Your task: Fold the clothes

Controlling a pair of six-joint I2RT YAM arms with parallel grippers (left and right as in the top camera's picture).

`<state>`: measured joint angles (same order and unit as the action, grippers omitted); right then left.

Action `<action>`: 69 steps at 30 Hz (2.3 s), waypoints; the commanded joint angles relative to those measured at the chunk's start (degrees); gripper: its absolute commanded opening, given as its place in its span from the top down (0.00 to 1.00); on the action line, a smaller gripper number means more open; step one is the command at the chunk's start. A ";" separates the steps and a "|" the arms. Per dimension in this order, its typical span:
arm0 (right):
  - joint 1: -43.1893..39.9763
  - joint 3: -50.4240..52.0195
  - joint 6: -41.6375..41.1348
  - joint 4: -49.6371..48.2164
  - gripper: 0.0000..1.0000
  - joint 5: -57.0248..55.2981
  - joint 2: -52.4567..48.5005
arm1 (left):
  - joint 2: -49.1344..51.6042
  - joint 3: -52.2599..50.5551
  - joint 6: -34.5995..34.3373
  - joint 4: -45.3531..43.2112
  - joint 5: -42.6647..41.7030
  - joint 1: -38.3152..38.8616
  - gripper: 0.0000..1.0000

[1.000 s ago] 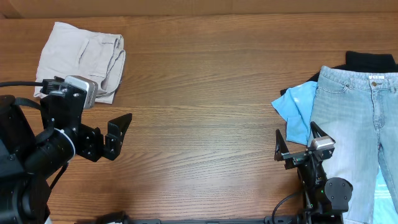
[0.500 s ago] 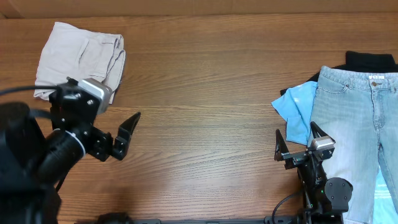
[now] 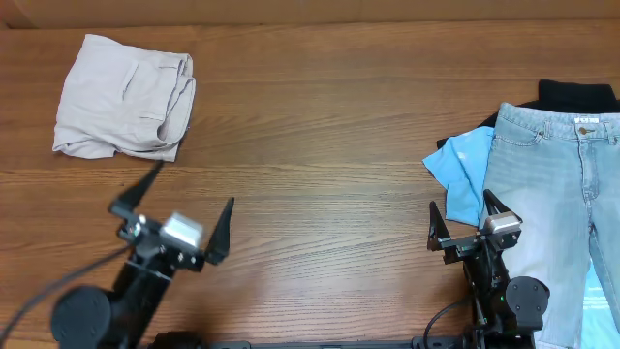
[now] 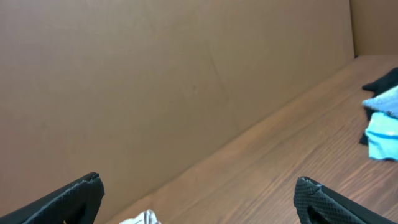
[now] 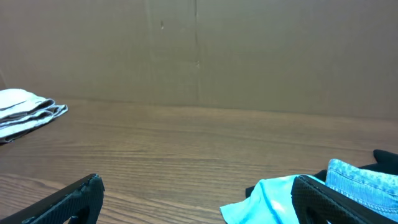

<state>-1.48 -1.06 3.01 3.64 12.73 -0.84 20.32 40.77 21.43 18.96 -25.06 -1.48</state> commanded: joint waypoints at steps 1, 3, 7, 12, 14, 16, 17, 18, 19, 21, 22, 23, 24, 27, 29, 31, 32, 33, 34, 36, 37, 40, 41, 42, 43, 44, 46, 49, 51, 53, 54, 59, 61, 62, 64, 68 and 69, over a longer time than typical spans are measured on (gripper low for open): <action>-0.20 0.61 -0.20 -0.33 0.00 0.24 0.68 | -8.28 -7.91 0.63 -2.80 2.10 0.42 0.00; -0.20 0.61 -0.20 -0.33 0.00 0.24 0.68 | -12.33 -12.28 0.61 -5.16 2.19 0.42 0.00; -0.20 0.61 -0.20 -0.33 0.00 0.24 0.68 | -19.19 -21.31 0.61 -11.34 2.12 0.42 0.00; -0.20 0.61 -0.20 -0.33 0.00 0.24 0.68 | -20.13 -30.56 0.81 -19.80 2.16 0.44 0.00; -0.20 0.61 -0.20 -0.33 0.00 0.24 0.68 | -20.13 -34.07 0.92 -22.34 2.14 0.44 0.00; -0.20 0.61 -0.20 -0.35 0.00 0.24 0.68 | -20.13 -37.40 0.92 -24.46 2.12 0.44 0.00; -0.20 0.61 -0.20 -0.33 0.00 0.24 0.68 | -20.13 -38.66 0.92 -25.22 2.12 0.44 0.00; -0.20 0.61 -0.20 -0.33 0.00 0.24 0.68 | -20.13 -39.95 0.92 -26.21 2.14 0.44 0.00; -0.20 0.61 -0.22 -0.33 0.00 0.24 0.68 | -20.13 -40.54 1.09 -25.75 2.16 0.50 0.00; -0.20 0.61 -0.20 -0.35 0.00 0.24 0.68 | -20.13 -40.52 1.31 -23.50 2.62 0.48 0.00; -0.20 0.61 -0.20 -0.33 0.00 0.24 0.68 | -20.13 -40.50 1.31 -23.47 2.60 0.48 0.00; -0.20 0.61 -0.20 -0.33 0.00 0.24 0.68 | -20.13 -40.50 1.31 -23.50 2.60 0.48 0.00; -0.20 0.61 -0.20 -0.33 0.00 0.24 0.68 | -20.13 -40.50 1.31 -23.41 2.60 0.48 0.00; -0.20 0.61 -0.22 -0.33 0.00 0.24 0.68 | -20.13 -40.50 1.31 -22.60 2.60 0.48 0.00; -0.20 0.61 -0.20 -0.33 0.00 0.24 0.68 | -20.11 -40.50 1.31 -20.87 2.60 0.48 0.00; -0.20 0.61 -0.20 -0.33 0.00 0.24 0.68 | -20.11 -40.50 1.31 -17.64 2.60 0.48 0.00; -0.20 0.61 -0.20 -0.33 0.00 0.24 0.68 | -20.11 -40.50 1.25 -16.00 2.62 0.48 0.00; -0.20 0.61 -0.20 -0.33 0.00 0.24 0.68 | -19.89 -40.50 1.29 -16.44 2.60 0.48 0.00; -0.20 0.61 -0.20 -0.33 0.00 0.24 0.68 | -19.85 -40.50 1.29 -16.55 2.60 0.48 0.00; -0.20 0.61 -0.20 -0.33 0.00 0.24 0.68 | -19.82 -40.50 1.29 -16.46 2.62 0.48 0.00; -0.20 0.61 -0.20 -0.33 0.00 0.24 0.68 | -19.82 -40.50 1.29 -16.41 2.60 0.48 0.00; -0.20 0.61 -0.20 -0.33 0.00 0.24 0.68 | -19.82 -40.50 1.29 -16.44 2.60 0.48 0.00; -0.20 0.61 -0.22 -0.33 0.00 0.24 0.68 | -19.82 -40.50 1.29 -16.44 2.60 0.48 0.00; -0.20 0.61 -0.20 -0.33 0.00 0.24 0.68 | -19.82 -40.50 1.29 -16.44 2.60 0.48 0.00; -0.20 0.61 -0.20 -0.33 0.00 0.24 0.68 | -19.82 -40.50 1.29 -16.44 2.60 0.48 0.00; -0.20 0.61 -0.20 -0.35 0.00 0.24 0.68 | -19.82 -40.50 1.29 -16.44 2.60 0.48 0.00; -0.20 0.61 -0.20 -0.33 0.00 0.24 0.68 | -19.82 -40.50 1.29 -16.44 2.60 0.48 0.00; -0.20 0.61 -0.22 -0.33 0.00 0.24 0.68 | -19.82 -40.50 1.29 -16.44 2.60 0.48 0.00; -0.20 0.61 -0.22 -0.33 0.00 0.24 0.68 | -19.82 -40.50 1.29 -16.44 2.60 0.48 0.00; -0.20 0.61 -0.20 -0.33 0.00 0.24 0.68 | -19.82 -40.50 1.29 -16.44 2.60 0.48 0.00; -0.20 0.61 -0.22 -0.33 0.00 0.24 0.68 | -19.82 -40.50 1.29 -16.44 2.60 0.48 0.00; -0.20 0.61 -0.20 -0.33 0.00 0.24 0.68 | -19.82 -40.50 1.29 -16.44 2.60 0.48 0.00; -0.20 0.61 -0.20 -0.33 0.00 0.24 0.68 | -19.82 -40.50 1.29 -16.41 2.60 0.48 0.00; -0.20 0.61 -0.20 -0.33 0.00 0.24 0.68 | -19.82 -40.50 1.29 -16.44 2.60 0.48 0.00; -0.20 0.61 -0.20 -0.33 0.00 0.24 0.68 | -19.82 -40.50 1.29 -16.44 2.60 0.48 0.00; -0.20 0.61 -0.20 -0.33 0.00 0.24 0.68 | -19.82 -40.50 1.29 -16.44 2.60 0.48 0.00; -0.20 0.61 -0.20 -0.33 0.00 0.24 0.68 | -19.82 -40.50 1.29 -16.44 2.60 0.48 0.00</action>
<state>-1.48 -1.04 3.01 3.66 12.71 -0.84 0.91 0.47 21.65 2.57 -23.22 -1.48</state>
